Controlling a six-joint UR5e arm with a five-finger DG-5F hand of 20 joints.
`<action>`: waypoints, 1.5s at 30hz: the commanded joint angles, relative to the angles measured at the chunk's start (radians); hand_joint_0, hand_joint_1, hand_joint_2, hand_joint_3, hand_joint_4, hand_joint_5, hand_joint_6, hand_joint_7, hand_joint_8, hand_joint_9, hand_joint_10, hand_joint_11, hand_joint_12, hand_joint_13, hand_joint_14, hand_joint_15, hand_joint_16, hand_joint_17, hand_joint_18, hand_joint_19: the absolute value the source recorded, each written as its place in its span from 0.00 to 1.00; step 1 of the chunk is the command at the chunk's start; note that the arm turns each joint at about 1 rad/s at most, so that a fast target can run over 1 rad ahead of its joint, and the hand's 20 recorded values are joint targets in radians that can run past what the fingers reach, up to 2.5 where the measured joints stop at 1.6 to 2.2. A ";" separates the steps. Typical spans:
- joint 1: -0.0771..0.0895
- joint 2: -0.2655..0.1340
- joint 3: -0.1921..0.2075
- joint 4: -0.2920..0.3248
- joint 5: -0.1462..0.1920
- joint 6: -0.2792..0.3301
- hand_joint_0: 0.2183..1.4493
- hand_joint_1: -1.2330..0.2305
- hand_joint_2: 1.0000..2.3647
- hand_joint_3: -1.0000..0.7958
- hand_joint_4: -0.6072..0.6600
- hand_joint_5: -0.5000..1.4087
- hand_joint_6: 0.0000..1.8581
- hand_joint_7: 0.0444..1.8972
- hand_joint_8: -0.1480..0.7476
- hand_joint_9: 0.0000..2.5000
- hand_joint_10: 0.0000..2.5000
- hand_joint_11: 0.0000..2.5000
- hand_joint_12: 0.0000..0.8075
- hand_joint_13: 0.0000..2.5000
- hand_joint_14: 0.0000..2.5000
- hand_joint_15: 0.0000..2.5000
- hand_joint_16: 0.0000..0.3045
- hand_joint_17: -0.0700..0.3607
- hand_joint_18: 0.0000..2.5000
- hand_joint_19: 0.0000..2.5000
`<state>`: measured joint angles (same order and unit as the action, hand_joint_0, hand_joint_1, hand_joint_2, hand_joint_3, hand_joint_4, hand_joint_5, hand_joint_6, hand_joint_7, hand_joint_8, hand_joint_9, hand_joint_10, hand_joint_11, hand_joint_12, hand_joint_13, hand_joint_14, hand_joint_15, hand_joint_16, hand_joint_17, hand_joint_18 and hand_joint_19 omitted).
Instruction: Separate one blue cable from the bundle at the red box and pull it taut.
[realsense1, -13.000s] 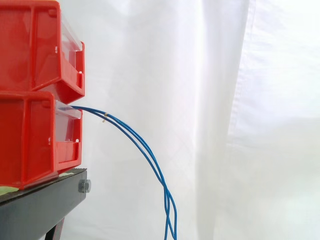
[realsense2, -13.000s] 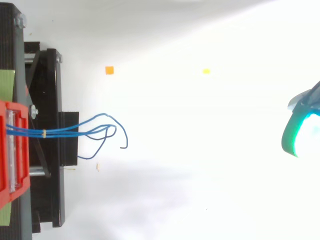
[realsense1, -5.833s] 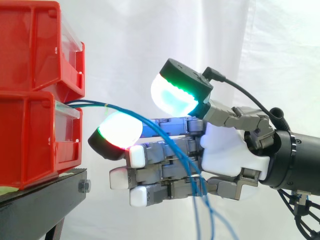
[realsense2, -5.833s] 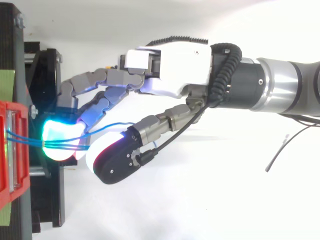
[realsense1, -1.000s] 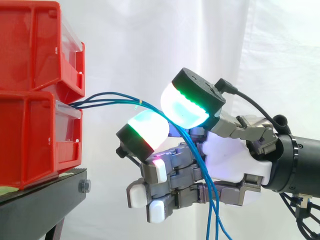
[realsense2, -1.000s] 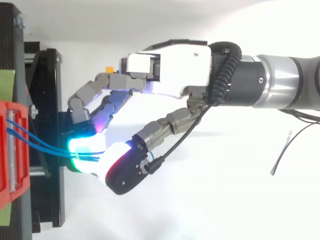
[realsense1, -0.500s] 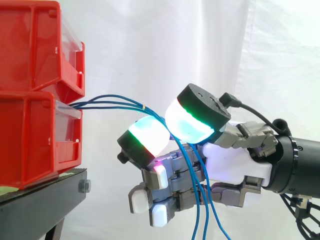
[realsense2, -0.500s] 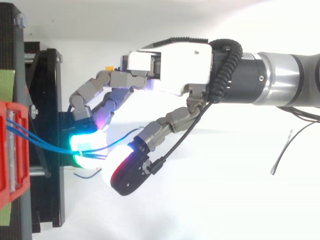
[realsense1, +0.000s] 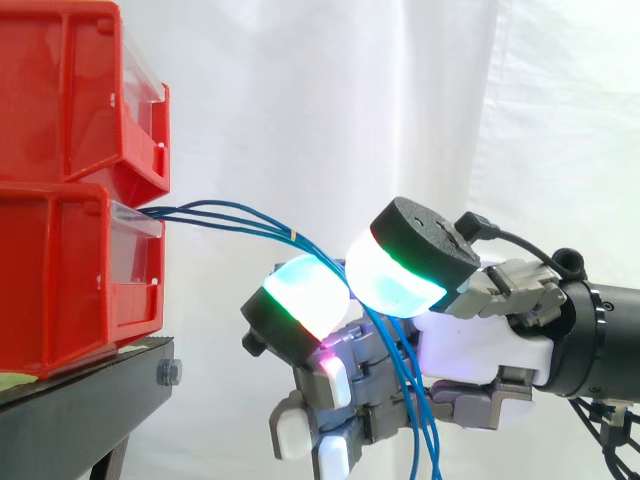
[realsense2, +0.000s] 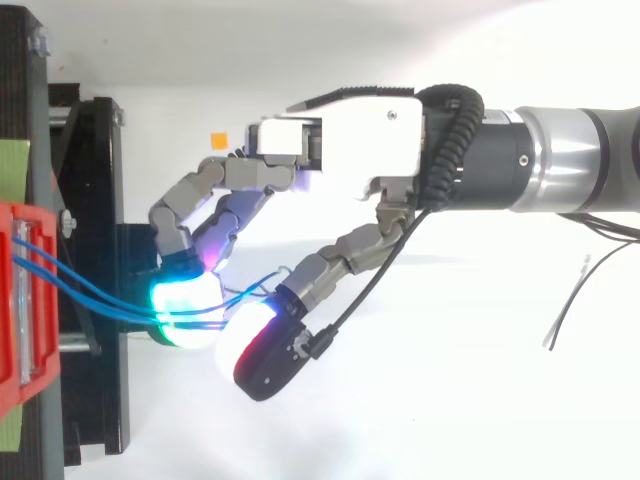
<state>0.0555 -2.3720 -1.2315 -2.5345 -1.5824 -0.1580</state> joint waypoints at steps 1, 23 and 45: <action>0.000 0.000 0.000 -0.012 -0.005 0.000 0.32 0.31 0.00 0.28 0.60 0.17 0.49 0.57 0.51 0.33 0.01 0.38 0.43 0.30 0.01 0.23 0.14 0.38 0.28 0.25; -0.008 0.040 0.000 -0.158 -0.037 -0.100 0.30 0.36 0.00 0.28 0.60 0.17 0.47 0.53 0.52 0.33 0.01 0.39 0.43 0.29 0.01 0.23 0.13 0.37 0.27 0.26; -0.011 0.048 0.000 -0.190 -0.042 -0.104 0.31 0.34 0.01 0.38 0.59 0.17 0.47 0.61 0.53 0.34 0.01 0.39 0.43 0.29 0.01 0.23 0.13 0.37 0.26 0.26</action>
<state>0.0445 -2.3240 -1.2318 -2.7244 -1.6218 -0.2646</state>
